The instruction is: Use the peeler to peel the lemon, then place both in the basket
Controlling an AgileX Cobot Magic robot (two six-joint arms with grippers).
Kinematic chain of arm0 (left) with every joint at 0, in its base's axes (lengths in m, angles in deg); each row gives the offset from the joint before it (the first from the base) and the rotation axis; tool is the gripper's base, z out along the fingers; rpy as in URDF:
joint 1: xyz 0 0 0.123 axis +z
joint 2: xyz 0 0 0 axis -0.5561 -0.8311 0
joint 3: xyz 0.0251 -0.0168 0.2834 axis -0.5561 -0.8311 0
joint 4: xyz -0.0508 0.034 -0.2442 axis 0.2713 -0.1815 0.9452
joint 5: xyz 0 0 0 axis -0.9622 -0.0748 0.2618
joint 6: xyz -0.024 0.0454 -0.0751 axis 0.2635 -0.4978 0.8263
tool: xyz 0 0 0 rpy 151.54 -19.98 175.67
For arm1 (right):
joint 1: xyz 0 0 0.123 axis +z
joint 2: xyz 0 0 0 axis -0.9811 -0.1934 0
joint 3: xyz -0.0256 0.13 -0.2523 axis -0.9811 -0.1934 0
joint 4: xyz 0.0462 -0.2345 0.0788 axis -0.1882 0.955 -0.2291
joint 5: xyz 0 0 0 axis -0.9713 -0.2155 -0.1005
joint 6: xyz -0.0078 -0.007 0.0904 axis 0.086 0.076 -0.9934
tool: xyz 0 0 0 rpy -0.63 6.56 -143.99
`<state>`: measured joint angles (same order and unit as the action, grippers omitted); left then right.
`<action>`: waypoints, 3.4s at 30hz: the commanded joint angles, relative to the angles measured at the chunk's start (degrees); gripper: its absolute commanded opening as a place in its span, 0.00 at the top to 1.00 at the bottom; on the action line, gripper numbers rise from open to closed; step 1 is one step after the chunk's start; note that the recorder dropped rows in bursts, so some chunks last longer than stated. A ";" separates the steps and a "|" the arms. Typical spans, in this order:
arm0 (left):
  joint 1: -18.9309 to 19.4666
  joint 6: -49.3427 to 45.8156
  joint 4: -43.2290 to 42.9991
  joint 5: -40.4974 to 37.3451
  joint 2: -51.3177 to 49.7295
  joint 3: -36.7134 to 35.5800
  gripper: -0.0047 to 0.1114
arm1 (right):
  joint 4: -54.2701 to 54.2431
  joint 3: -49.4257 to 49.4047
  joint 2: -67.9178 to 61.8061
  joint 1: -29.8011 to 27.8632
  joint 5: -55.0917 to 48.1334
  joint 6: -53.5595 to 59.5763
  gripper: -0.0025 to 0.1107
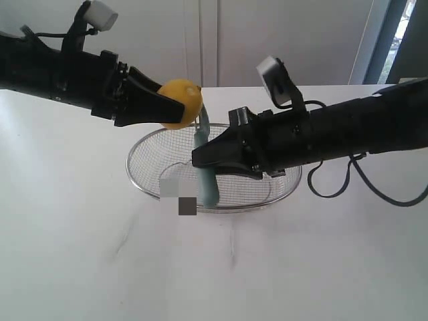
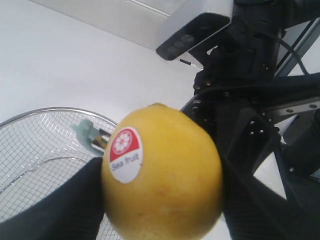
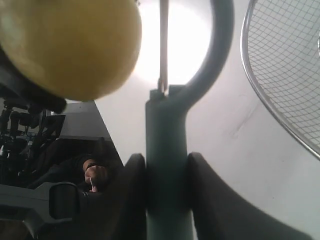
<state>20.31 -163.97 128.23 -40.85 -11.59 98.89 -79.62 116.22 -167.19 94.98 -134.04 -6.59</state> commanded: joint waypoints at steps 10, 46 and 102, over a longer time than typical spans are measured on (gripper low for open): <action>0.19 -0.19 1.72 -1.77 0.36 0.31 0.96 | -1.20 0.43 6.55 -3.61 0.04 0.12 0.98; 0.19 -0.19 1.72 -2.23 0.36 0.31 0.96 | 0.78 0.23 -1.06 1.71 0.00 0.12 0.98; 0.19 -0.19 1.49 -2.23 0.36 0.31 0.96 | -0.77 0.43 7.04 -3.56 -0.15 0.34 0.98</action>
<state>20.31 -163.97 128.23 -41.28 -11.59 98.89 -80.22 116.22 -160.76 91.83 -134.05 -7.14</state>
